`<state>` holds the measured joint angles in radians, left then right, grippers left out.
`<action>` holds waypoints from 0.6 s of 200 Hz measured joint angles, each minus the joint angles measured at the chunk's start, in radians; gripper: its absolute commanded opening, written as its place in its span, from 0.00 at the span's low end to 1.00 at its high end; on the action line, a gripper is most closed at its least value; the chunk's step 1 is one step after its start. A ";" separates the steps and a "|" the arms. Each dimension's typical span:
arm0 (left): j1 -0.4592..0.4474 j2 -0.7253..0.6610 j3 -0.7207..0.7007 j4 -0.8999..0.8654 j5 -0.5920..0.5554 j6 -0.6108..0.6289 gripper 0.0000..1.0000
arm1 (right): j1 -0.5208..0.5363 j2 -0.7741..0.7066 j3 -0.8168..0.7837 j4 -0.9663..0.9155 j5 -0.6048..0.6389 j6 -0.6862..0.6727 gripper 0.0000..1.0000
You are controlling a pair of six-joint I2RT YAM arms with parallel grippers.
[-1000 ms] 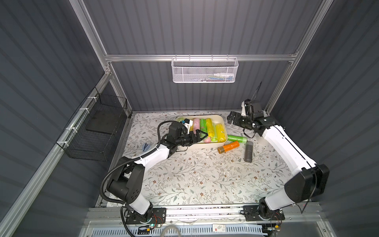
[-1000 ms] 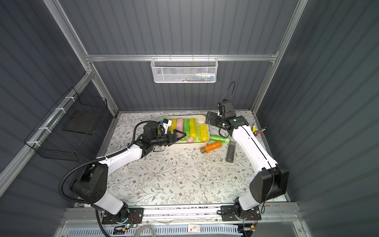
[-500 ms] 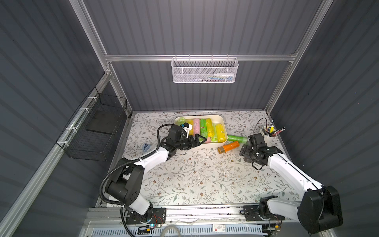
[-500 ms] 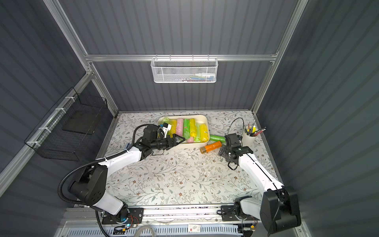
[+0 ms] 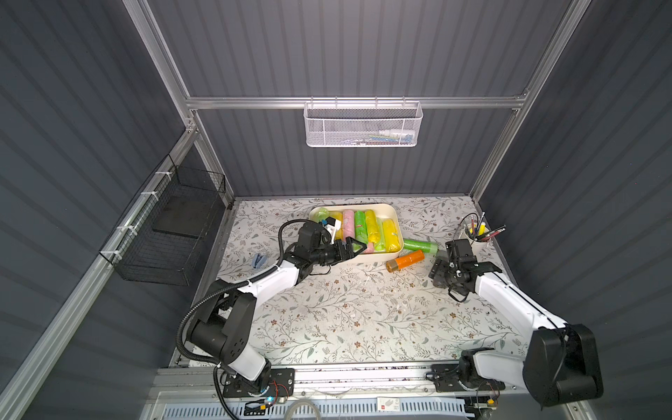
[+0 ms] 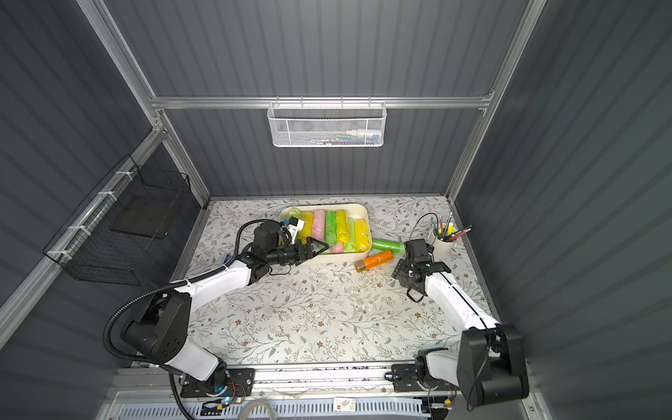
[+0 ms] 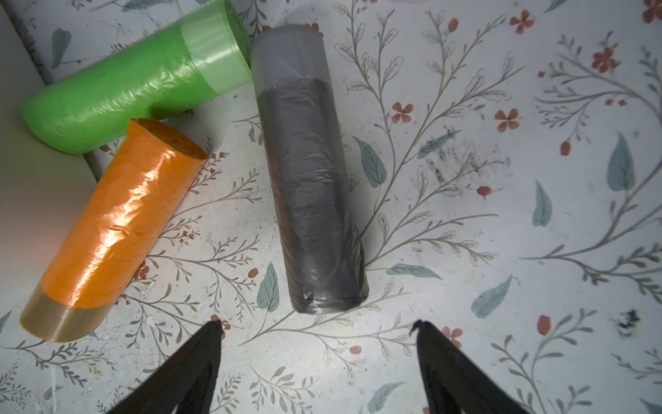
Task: Put the roll of trash bags into the storage box
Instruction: Pick up the roll of trash bags from the center of the board.
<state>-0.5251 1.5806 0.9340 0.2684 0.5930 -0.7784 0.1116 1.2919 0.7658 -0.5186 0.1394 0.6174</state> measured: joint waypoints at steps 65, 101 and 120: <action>0.000 0.000 -0.001 0.009 0.000 -0.001 1.00 | -0.033 0.255 0.169 0.015 -0.061 -0.077 0.77; 0.000 0.002 -0.001 0.009 0.000 -0.003 1.00 | -0.042 0.365 0.260 0.011 -0.060 -0.103 0.76; 0.000 0.002 -0.001 0.010 0.000 -0.003 1.00 | -0.044 0.400 0.282 -0.002 -0.049 -0.106 0.76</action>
<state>-0.5251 1.5822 0.9333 0.2779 0.5934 -0.7815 0.0677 1.6920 1.0481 -0.5205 0.0902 0.5114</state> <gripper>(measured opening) 0.999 0.760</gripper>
